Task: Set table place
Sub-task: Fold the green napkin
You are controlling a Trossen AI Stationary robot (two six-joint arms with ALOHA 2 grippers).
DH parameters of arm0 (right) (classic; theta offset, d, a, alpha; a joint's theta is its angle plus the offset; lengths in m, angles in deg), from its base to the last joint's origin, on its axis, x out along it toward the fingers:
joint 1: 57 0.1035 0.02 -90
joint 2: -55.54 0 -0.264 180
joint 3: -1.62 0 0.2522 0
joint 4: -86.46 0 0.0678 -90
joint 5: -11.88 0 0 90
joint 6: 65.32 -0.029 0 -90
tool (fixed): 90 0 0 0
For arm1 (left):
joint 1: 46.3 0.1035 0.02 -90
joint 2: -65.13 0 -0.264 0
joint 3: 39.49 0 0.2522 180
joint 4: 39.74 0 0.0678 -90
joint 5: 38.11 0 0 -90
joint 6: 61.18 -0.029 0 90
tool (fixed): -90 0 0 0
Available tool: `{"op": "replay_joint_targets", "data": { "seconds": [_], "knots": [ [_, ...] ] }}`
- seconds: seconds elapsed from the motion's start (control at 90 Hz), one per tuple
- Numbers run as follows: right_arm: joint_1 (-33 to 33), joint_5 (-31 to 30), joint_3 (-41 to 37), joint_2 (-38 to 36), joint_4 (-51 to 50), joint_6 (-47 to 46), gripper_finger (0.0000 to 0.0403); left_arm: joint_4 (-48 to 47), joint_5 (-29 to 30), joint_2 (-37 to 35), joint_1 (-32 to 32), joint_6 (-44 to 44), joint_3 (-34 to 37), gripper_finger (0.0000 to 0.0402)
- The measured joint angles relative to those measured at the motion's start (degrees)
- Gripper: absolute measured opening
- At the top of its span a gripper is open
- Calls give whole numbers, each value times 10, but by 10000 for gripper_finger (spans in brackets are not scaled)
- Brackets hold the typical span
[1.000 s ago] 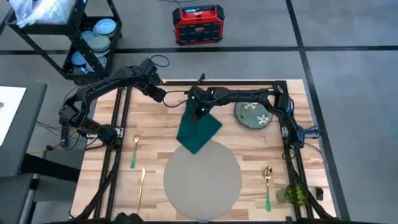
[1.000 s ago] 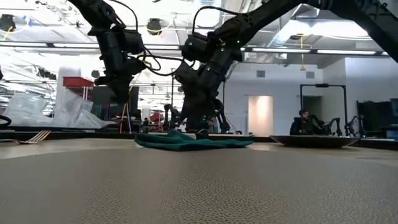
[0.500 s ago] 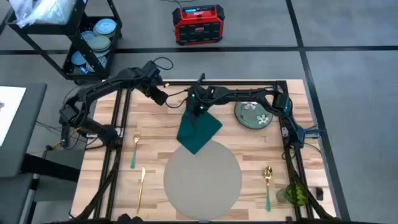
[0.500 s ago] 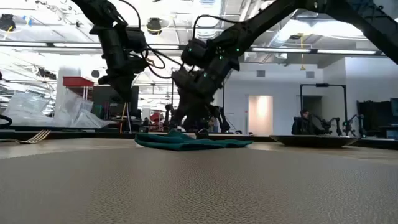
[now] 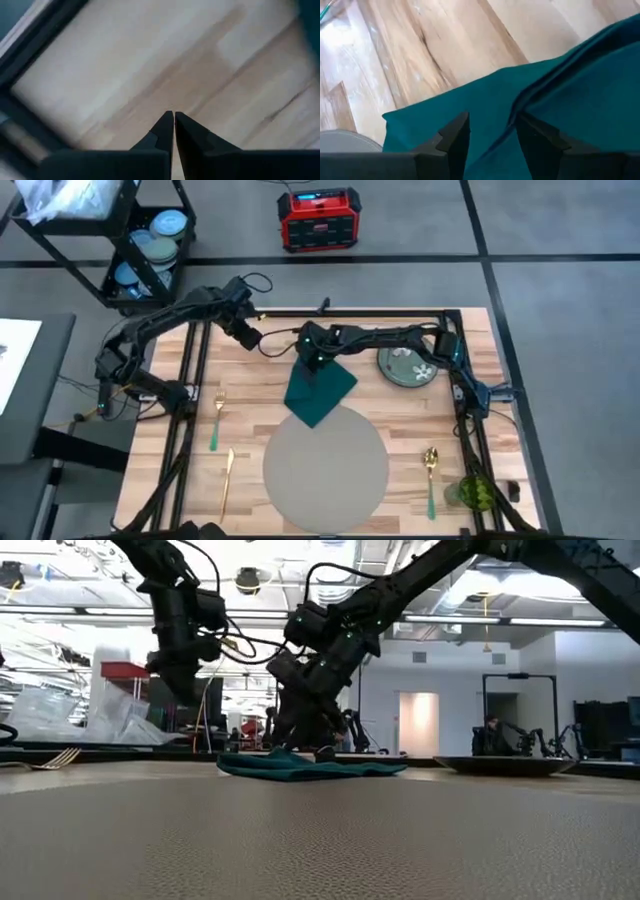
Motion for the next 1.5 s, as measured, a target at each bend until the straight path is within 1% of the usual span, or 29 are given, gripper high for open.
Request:
{"op": "replay_joint_targets", "data": {
  "seconds": [0.044,0.133,0.211,0.333,0.533,0.622,0.733,0.833,0.989,1.078,1.222,1.5],
  "knots": [
    [-3,5,0,0,4,-9,148,-22,37,0,0,-20,0,0],
    [-7,15,3,0,8,-18,147,-56,128,0,0,-39,0,0],
    [-8,10,8,0,-6,-18,147,-58,158,0,4,-38,0,0],
    [-5,10,10,0,-17,-20,147,-44,158,0,19,-32,0,0],
    [0,2,10,-1,-30,-50,147,-34,159,0,40,-42,0,0],
    [2,25,-1,-1,-56,-75,147,-33,158,0,53,-47,0,0],
    [7,29,-16,1,-75,-84,147,-30,131,0,62,-48,0,0],
    [8,30,-22,0,-68,-93,147,-29,111,0,65,-51,0,0],
    [9,33,-29,0,-40,-99,147,-20,111,0,66,-63,0,0],
    [10,44,-29,0,-29,-110,147,-15,110,0,66,-64,0,0],
    [17,57,-29,0,-28,-119,147,-15,111,0,66,-64,0,0],
    [32,59,-32,0,-13,-118,147,-11,110,0,66,-67,0,0]
  ]
}}
